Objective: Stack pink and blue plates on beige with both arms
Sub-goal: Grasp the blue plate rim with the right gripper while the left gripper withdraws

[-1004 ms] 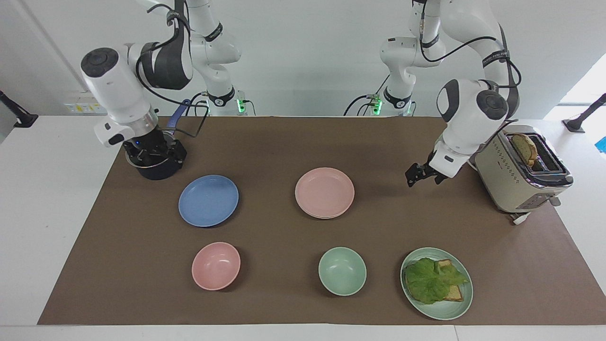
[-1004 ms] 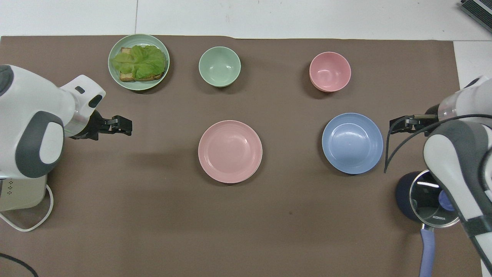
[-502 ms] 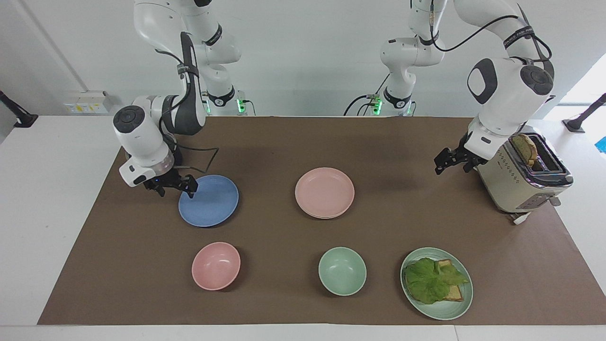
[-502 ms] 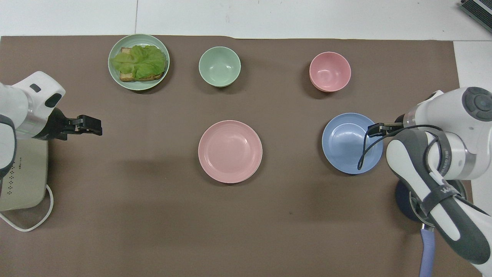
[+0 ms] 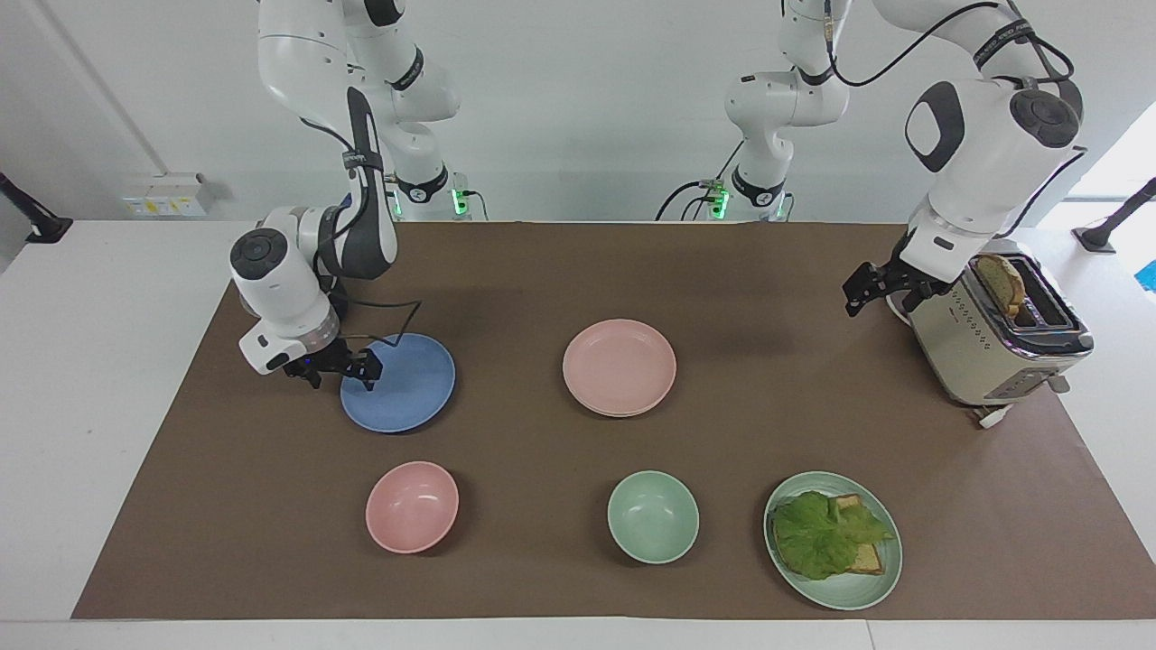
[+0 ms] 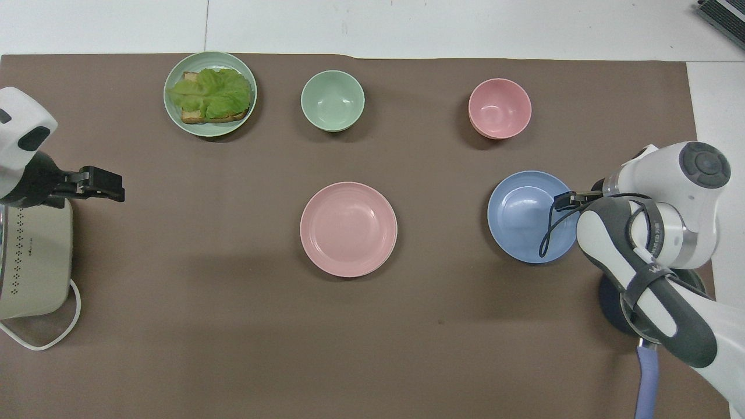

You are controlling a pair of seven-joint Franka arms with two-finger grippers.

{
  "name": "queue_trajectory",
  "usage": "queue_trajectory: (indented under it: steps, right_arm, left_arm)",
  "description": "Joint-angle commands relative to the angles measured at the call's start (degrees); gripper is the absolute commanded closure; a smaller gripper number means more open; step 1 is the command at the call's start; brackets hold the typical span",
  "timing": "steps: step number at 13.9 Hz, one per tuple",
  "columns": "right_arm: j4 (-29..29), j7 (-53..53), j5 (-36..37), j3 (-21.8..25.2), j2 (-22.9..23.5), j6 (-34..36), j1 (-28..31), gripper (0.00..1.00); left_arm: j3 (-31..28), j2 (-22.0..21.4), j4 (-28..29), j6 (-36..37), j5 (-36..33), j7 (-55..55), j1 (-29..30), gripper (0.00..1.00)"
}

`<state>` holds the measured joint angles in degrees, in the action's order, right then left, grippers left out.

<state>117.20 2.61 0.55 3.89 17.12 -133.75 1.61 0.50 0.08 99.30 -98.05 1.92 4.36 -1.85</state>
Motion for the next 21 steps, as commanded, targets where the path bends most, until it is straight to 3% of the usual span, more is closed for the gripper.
queue_trajectory:
  steps: [1, 5, 7, 8, 9, 11, 15, 21]
  right_arm:
    - [0.75, 0.82, 0.25, -0.55, -0.50, -0.73, 0.59, 0.08]
    - [0.40, 0.91, -2.12, -0.46, -0.42, 0.15, 0.50, 0.47]
    - [0.05, 0.82, -2.22, -0.55, -0.24, 0.33, 0.33, 0.74]
    - [0.05, 0.65, -2.22, -0.55, -0.24, 0.33, 0.24, 0.92]
    - [-0.12, 0.64, -2.39, -0.46, -0.24, 0.50, 0.24, 1.00]
    - [-1.26, 0.12, -3.36, -0.55, -0.24, 1.72, 0.15, 1.00]
    - [-7.32, 0.73, -3.36, -0.81, -1.73, 11.56, -0.29, 1.00]
    - [-10.23, 3.19, -3.36, -6.86, -7.62, 19.29, -0.29, 1.00]
  left_arm:
    - [0.29, -0.34, -5.25, 6.27, -1.04, -0.84, 0.79, 0.00]
    - [0.46, -2.89, -6.05, 8.57, -1.04, -1.46, 1.06, 0.00]
    - [0.55, -3.07, -6.05, 8.66, -1.04, -1.46, 1.06, 0.00]
    - [0.55, -3.07, -5.96, 8.58, -1.04, -1.46, 1.06, 0.00]
    - [0.46, -3.07, -5.96, 8.40, -0.96, -1.46, 1.06, 0.00]
    - [0.46, -3.15, -5.96, 8.31, -0.96, -1.46, 1.06, 0.00]
    - [0.46, -3.24, -5.87, 8.14, -0.96, -1.46, 1.06, 0.00]
    - [0.46, -3.24, -5.96, 7.35, -0.96, -1.11, 1.23, 0.00]
